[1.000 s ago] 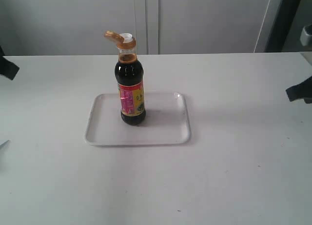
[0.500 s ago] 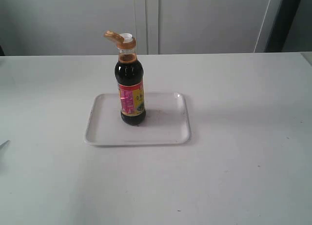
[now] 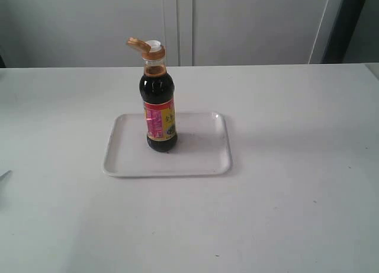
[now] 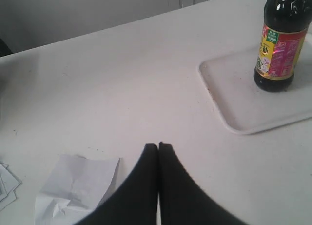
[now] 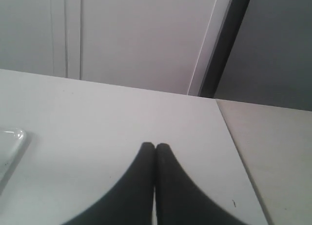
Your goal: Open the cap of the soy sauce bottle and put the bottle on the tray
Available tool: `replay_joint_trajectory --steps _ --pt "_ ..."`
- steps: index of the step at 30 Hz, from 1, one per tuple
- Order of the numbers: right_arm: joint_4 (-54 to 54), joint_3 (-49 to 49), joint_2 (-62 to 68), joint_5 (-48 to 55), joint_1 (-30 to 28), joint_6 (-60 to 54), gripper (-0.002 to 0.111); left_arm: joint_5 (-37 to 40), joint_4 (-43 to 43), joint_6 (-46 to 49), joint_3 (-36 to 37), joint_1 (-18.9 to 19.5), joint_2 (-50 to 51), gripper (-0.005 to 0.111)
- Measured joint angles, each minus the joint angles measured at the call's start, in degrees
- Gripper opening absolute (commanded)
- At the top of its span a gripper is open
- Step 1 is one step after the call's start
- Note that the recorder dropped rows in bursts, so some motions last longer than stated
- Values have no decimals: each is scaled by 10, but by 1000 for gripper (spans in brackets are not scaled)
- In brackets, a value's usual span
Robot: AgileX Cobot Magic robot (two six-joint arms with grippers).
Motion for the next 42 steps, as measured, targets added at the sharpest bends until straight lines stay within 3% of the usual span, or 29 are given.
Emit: replay_joint_trajectory --steps 18,42 --pt "11 15 -83 24 0 2 0 53 -1 -13 42 0 -194 0" --pt "12 15 -83 28 0 3 0 53 -16 3 43 0 -198 0"
